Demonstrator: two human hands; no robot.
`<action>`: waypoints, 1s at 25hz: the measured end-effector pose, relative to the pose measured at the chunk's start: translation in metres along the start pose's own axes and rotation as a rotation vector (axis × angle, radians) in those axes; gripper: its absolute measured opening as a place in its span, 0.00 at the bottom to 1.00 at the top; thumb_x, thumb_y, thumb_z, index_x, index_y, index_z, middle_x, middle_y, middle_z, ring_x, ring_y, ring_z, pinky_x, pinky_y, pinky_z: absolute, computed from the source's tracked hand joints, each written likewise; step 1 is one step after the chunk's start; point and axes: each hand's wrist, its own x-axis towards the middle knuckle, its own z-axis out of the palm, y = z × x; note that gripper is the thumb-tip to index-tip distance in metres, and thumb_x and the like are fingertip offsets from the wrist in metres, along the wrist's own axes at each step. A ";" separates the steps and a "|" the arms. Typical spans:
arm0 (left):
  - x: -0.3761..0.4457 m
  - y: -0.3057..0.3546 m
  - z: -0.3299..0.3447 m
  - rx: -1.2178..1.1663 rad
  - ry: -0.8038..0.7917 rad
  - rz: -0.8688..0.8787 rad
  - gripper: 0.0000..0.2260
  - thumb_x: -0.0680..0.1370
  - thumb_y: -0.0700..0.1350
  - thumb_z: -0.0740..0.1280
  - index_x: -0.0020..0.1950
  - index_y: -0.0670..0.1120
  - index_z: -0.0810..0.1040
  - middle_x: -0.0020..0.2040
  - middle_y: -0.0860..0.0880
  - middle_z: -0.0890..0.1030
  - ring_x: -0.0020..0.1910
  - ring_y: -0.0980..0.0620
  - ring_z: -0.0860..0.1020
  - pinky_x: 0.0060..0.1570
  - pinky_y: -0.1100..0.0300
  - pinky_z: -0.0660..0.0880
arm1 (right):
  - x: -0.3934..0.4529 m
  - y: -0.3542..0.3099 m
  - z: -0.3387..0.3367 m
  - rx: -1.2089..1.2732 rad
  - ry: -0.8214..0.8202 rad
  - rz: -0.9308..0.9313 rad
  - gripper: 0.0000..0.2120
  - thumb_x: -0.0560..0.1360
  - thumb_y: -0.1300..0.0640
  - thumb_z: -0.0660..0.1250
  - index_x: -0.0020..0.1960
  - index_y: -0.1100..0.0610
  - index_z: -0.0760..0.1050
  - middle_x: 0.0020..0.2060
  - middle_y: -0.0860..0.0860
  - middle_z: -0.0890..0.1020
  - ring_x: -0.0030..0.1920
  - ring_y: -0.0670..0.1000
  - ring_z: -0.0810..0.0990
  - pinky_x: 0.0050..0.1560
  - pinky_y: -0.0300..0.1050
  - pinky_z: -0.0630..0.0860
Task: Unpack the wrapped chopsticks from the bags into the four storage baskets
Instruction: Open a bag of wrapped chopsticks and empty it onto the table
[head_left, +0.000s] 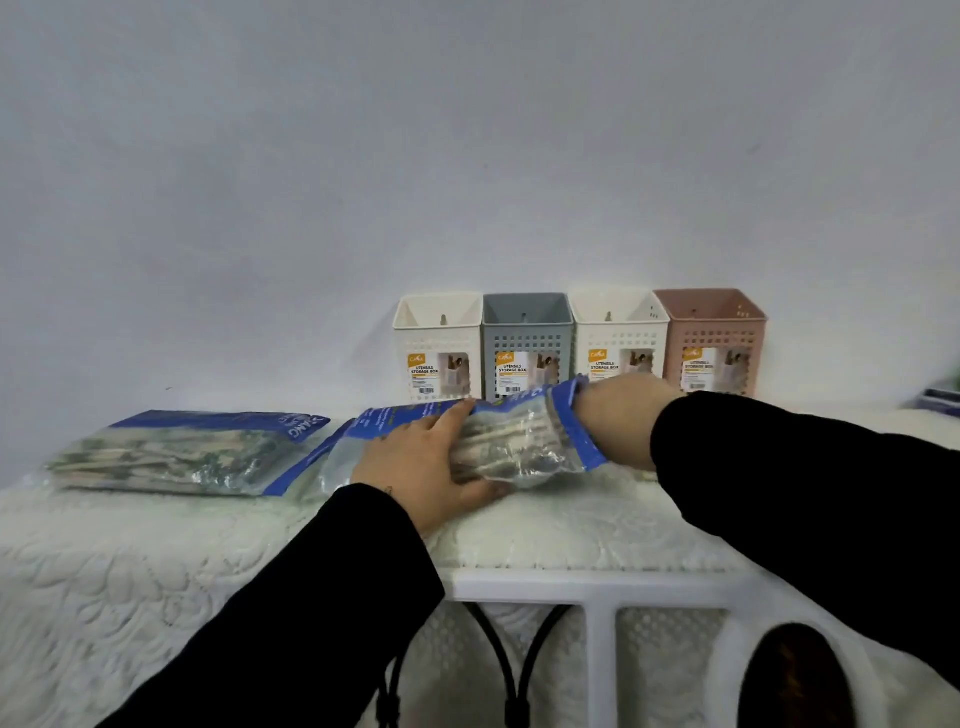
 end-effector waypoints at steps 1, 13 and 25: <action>0.002 0.006 -0.003 0.038 -0.018 -0.034 0.44 0.66 0.75 0.62 0.77 0.59 0.53 0.70 0.52 0.71 0.67 0.48 0.72 0.66 0.47 0.69 | 0.001 0.009 0.013 -0.054 0.119 -0.022 0.19 0.78 0.61 0.58 0.68 0.55 0.65 0.55 0.53 0.80 0.51 0.58 0.81 0.45 0.49 0.77; 0.028 0.109 0.034 0.198 0.211 0.043 0.26 0.76 0.59 0.61 0.72 0.54 0.61 0.69 0.52 0.71 0.68 0.49 0.69 0.71 0.43 0.59 | -0.013 0.106 0.098 0.139 0.223 0.056 0.24 0.73 0.63 0.60 0.65 0.48 0.59 0.48 0.52 0.80 0.41 0.56 0.79 0.39 0.50 0.78; 0.031 0.110 0.043 0.196 0.191 -0.049 0.25 0.77 0.58 0.60 0.73 0.55 0.61 0.70 0.53 0.69 0.70 0.48 0.66 0.73 0.42 0.55 | -0.006 0.175 0.140 0.366 -0.046 0.148 0.38 0.68 0.25 0.50 0.74 0.39 0.55 0.73 0.50 0.63 0.69 0.55 0.68 0.66 0.55 0.65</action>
